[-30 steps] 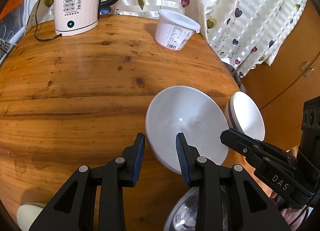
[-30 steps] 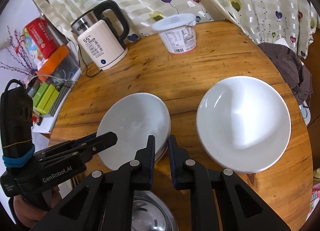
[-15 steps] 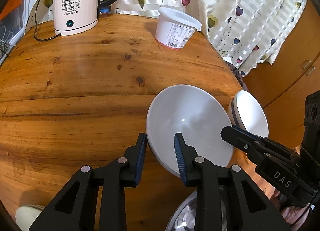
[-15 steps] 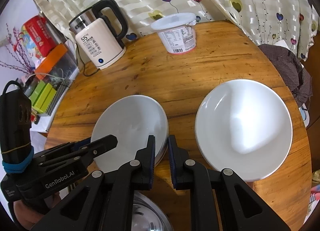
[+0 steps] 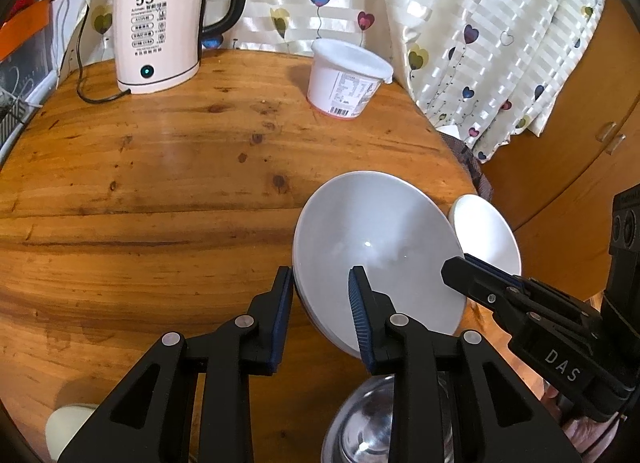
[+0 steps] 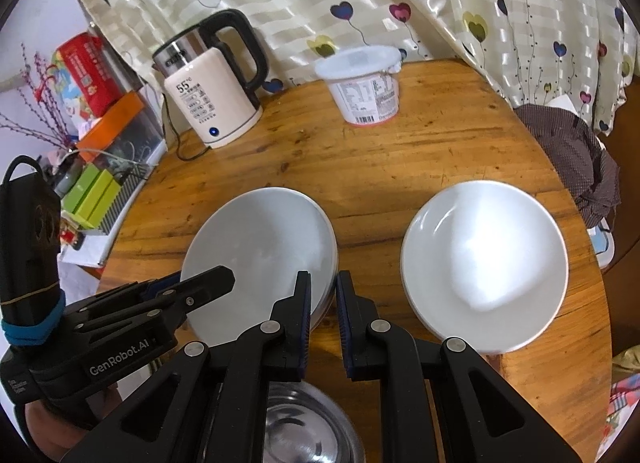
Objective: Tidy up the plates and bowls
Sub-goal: 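Lift the white bowl with both tools and lower it into the steel bowl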
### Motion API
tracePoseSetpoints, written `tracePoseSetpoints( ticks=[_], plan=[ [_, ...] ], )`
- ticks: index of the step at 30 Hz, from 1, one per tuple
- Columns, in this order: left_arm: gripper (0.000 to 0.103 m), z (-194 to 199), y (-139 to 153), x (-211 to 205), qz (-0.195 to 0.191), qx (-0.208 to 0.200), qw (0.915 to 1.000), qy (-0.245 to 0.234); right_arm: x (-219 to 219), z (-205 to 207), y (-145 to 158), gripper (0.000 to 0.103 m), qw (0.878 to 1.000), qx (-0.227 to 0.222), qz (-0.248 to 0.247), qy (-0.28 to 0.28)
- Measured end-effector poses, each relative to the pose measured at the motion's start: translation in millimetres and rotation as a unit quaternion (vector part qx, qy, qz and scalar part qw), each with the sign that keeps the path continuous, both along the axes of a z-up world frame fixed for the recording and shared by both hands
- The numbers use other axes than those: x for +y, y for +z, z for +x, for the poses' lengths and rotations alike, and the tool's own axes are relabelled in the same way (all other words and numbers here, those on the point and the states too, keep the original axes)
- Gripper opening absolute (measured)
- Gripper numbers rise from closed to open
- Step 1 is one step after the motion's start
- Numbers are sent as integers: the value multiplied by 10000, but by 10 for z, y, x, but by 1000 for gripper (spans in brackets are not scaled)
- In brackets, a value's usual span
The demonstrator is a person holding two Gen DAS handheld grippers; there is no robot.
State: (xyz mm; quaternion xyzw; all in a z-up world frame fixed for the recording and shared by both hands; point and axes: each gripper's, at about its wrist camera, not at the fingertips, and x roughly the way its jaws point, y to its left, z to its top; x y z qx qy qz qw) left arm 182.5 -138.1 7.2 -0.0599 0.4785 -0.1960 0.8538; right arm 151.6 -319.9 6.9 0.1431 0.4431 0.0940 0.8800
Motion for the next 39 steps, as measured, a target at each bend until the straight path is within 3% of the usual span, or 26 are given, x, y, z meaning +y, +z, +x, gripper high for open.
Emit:
tracePoseSetpoints(
  ticks=[21,39],
  plan=[
    [30,-530,269,-12,-21,-200,9996,-218,20,-611,364,13,9996,-240,-96,-128],
    [30,-938,132,-4,61,17,9993,-360,60,-1051,250,13,9997,-37,-121,-186]
  ],
)
